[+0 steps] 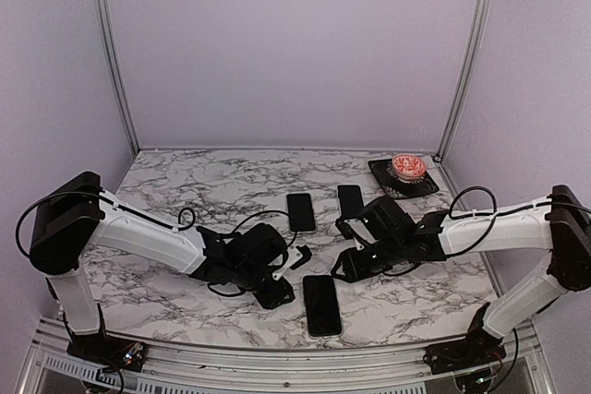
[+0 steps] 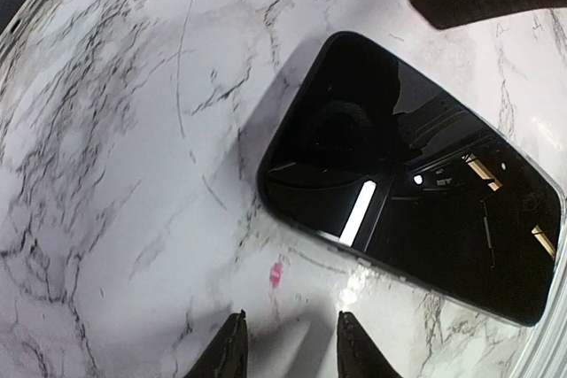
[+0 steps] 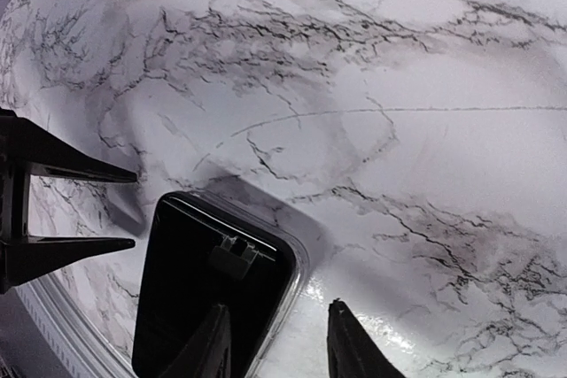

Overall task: Put the phone into the phone case
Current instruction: Move the phone with the phone case to the center of the board.

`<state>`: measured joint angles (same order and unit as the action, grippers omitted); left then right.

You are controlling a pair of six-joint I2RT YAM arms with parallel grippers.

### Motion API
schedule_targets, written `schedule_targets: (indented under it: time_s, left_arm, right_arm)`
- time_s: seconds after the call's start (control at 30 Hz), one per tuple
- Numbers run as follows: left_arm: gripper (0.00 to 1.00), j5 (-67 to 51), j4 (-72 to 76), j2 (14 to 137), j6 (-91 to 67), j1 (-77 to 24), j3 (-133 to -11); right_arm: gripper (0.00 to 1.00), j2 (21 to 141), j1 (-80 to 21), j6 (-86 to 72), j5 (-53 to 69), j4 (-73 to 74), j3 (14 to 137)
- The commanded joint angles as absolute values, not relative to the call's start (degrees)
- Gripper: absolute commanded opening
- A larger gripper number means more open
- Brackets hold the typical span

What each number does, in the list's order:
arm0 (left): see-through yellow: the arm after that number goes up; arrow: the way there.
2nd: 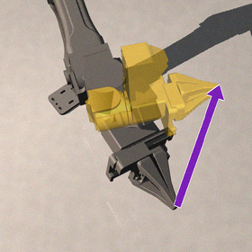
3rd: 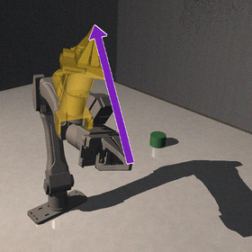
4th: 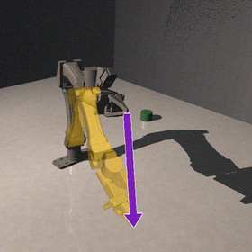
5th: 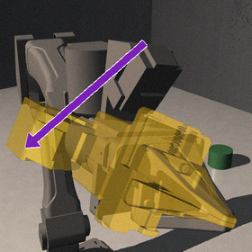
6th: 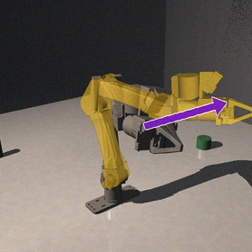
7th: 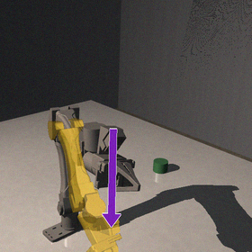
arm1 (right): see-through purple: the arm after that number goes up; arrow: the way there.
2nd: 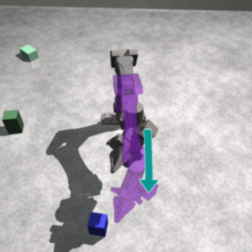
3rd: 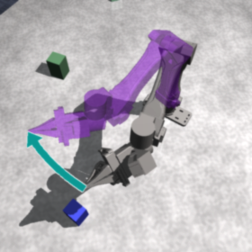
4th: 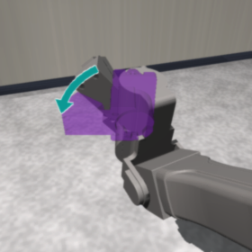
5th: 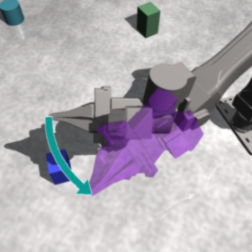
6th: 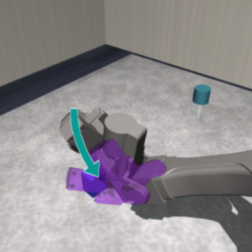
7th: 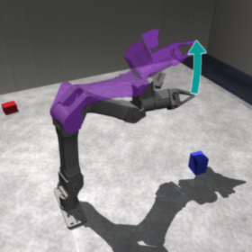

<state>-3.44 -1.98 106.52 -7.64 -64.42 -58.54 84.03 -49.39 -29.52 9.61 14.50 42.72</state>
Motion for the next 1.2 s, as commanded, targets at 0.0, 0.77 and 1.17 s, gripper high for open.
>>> schedule_targets:
  time_s: [0.0,0.77,1.17]
  left_arm:
    - [0.46,-1.7,-3.6,100.7,-9.6,-63.4,-56.4]
    - [0.99,9.7,11.9,89.5,-15.1,-55.8,-49.5]
    - [0.99,13.3,13.6,86.7,-24.0,-55.1,-46.4]
  right_arm:
    - [0.42,82.4,-50.3,-28.8,10.6,17.5,43.8]
    - [0.99,72.2,-68.1,-35.0,-48.5,23.0,52.5]
    - [0.99,72.6,-67.4,-52.7,-20.8,31.4,52.3]
